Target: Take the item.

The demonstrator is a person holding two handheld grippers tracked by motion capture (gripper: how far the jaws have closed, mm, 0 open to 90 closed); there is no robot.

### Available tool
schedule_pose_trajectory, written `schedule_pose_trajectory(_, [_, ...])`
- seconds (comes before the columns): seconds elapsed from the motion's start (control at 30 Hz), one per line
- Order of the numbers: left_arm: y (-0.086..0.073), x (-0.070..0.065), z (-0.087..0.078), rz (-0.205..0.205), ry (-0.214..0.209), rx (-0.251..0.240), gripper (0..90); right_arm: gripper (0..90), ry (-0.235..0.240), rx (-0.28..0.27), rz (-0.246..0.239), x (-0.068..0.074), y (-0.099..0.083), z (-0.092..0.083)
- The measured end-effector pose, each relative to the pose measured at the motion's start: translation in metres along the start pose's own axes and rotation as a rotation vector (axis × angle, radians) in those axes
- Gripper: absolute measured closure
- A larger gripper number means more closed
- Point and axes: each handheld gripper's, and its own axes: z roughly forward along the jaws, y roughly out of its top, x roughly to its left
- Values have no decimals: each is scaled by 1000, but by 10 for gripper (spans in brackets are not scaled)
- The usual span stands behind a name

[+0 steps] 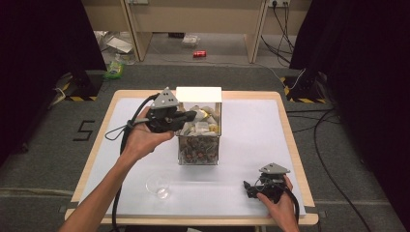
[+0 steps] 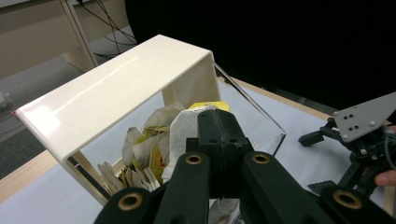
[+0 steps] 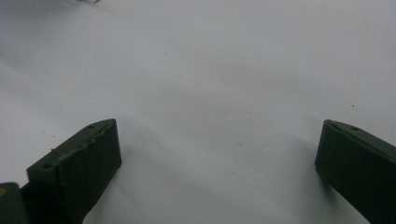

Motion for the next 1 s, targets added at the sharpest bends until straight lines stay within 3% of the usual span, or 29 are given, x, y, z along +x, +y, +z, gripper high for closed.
schedule_pose_trajectory(0.43, [-3, -2, -26, -20, -67, -51, 895, 10, 0, -2, -5, 0, 0, 0])
schedule_pose_trajectory(1.0, [-26, 4, -64, -46, -84, -99, 895, 10, 0, -3, -1, 0, 0, 0])
